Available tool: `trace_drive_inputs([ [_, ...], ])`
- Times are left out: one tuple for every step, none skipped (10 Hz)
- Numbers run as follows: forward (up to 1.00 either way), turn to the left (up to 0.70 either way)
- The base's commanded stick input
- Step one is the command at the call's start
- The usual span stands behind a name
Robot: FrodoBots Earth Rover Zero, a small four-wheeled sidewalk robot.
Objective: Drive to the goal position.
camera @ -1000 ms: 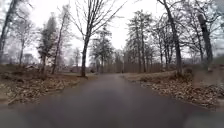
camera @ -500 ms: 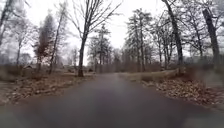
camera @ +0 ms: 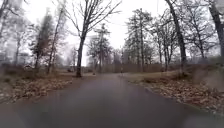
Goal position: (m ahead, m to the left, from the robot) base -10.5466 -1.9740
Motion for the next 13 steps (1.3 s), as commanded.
trace_drive_inputs([
  [1.0, 0.0],
  [1.0, 0.0],
  [1.0, 0.0],
  [1.0, 0.0],
  [1.0, 0.0],
  [1.0, 0.0],
  [1.0, 0.0],
  [1.0, 0.0],
  [1.0, 0.0],
  [1.0, 0.0],
  [1.0, 0.0],
  [1.0, 0.0],
  [1.0, 0.0],
])
